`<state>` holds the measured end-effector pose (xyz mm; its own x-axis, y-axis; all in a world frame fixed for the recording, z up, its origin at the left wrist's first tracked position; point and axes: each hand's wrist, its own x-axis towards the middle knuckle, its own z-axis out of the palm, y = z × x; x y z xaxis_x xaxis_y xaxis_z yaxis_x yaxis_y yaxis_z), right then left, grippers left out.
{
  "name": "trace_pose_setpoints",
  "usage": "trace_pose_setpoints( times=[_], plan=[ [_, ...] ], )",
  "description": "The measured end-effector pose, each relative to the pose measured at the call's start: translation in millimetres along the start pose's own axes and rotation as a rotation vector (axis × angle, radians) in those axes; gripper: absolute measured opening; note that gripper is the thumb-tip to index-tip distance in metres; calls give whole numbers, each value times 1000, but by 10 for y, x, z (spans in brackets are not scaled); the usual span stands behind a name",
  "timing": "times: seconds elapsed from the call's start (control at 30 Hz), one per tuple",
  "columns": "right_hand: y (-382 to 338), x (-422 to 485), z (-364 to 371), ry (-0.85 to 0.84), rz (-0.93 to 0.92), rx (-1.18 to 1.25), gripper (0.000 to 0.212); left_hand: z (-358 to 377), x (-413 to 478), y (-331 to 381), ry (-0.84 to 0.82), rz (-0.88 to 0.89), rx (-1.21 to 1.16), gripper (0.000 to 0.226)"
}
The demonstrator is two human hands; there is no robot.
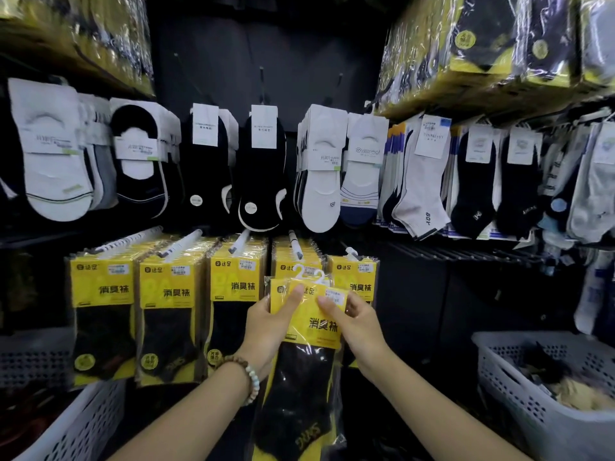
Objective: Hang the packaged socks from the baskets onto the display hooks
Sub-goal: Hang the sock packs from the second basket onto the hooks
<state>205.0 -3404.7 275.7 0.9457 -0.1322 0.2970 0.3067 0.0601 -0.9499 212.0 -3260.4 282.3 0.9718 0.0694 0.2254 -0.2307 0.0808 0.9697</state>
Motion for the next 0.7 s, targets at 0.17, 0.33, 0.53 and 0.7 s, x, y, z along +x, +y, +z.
trace_pose_setpoints(
  times=[0.17,0.33,0.53,0.7],
  plan=[
    [59,-5,-49,20,21,76,23,-76,-13,-50,-58,32,-20,39],
    [236,114,-283,105,93,59,18,-173,99,-148,1,63,115,30],
    [219,467,-699,340,47,-22,12,-298,246,-178,39,121,149,37],
    [67,782,-786,328,-25,-73,6,-305,318,-211,48,119,126,25]
  ],
)
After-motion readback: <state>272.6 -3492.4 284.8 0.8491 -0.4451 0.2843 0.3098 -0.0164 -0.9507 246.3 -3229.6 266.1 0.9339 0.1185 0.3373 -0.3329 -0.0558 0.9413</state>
